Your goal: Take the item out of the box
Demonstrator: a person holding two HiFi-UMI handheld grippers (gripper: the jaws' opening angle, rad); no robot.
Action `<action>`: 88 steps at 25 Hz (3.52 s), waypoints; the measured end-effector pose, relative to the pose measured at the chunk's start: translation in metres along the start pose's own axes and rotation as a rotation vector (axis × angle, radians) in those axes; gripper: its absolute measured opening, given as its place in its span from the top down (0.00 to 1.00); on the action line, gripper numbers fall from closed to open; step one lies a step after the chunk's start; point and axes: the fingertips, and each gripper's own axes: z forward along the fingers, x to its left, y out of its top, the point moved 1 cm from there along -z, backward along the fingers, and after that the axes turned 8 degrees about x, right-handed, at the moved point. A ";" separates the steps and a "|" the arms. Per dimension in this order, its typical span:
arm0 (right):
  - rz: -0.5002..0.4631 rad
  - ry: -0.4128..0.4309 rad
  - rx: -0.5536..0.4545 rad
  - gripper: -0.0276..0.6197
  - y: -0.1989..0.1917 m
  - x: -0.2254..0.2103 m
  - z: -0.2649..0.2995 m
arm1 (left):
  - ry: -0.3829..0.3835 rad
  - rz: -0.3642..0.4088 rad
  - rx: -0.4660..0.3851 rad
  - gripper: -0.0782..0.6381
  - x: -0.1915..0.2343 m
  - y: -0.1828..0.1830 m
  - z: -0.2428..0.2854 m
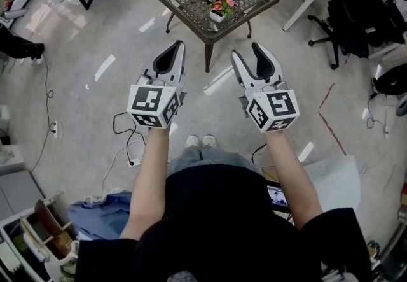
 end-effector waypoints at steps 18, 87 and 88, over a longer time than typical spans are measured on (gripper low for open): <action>-0.025 0.051 0.011 0.62 -0.002 -0.036 0.036 | 0.080 -0.027 -0.012 0.86 0.017 -0.008 0.029; 0.049 -0.185 0.247 0.62 0.064 -0.263 0.448 | -0.369 0.017 0.185 0.86 0.240 0.038 0.496; 0.036 -0.164 0.269 0.62 0.060 -0.263 0.454 | -0.369 0.024 0.193 0.86 0.239 0.036 0.500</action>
